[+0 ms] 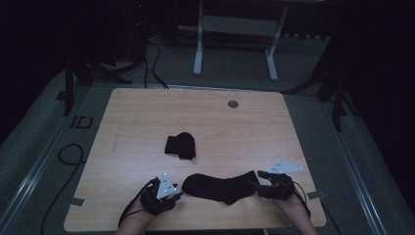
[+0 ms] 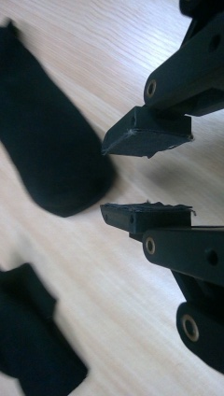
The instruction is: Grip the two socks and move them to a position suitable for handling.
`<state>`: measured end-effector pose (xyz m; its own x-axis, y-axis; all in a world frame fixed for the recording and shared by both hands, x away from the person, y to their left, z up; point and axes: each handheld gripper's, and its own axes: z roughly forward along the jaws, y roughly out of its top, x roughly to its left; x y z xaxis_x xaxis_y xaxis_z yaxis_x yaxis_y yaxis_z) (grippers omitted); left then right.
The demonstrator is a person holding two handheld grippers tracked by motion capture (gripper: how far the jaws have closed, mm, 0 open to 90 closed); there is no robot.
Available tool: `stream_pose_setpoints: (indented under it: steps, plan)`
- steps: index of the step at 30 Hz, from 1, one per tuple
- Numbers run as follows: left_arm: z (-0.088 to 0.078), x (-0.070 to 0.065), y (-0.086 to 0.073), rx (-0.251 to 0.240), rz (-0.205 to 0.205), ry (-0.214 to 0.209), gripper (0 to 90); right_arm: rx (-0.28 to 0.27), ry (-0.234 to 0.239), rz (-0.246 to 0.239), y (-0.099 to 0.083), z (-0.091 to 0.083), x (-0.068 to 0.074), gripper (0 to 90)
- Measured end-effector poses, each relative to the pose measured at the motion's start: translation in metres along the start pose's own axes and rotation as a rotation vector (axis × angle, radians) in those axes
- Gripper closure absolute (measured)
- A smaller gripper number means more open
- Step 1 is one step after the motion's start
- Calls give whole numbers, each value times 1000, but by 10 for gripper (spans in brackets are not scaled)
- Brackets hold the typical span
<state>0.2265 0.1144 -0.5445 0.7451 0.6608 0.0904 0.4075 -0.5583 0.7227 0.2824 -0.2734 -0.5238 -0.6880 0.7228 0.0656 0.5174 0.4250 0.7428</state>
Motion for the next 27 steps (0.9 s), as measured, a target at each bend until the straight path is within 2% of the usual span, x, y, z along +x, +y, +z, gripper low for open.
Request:
stream_pose_setpoints:
  steps: [2,3,4,5,6,7,8,12,13,14,18,21,27]
  plan:
    - [-1,2,5,-19,0,4,686,-14,-9,-7,2,-4,-1,445]
    - [2,4,12,-38,-2,-1,716,-35,-34,-20,8,-11,-2,608]
    - [2,4,12,-38,-2,-1,761,-38,-31,-23,8,-11,-1,673]
    - [7,5,19,-52,2,-20,801,-38,-19,-38,8,-9,0,743]
    - [7,5,19,-52,2,-20,849,-38,-19,-38,8,-9,0,743]
    - [11,6,22,-61,2,-23,849,-28,-17,-56,8,-6,2,802]
    - [20,7,27,-61,-6,-57,891,8,-1,-67,5,5,3,871]
    - [42,4,32,-13,15,-78,898,56,-1,-84,1,21,-1,891]
    - [42,4,32,-13,15,-78,898,56,-1,-84,1,21,-1,891]
    - [51,3,32,14,21,-77,898,77,-24,-102,0,26,-4,891]
    - [58,5,28,43,21,-73,898,100,-30,-100,-2,32,-7,891]
    - [56,7,27,52,23,-63,899,104,-18,-94,-8,36,-9,891]
    - [43,7,15,58,2,-80,898,106,20,-93,-11,36,-1,890]
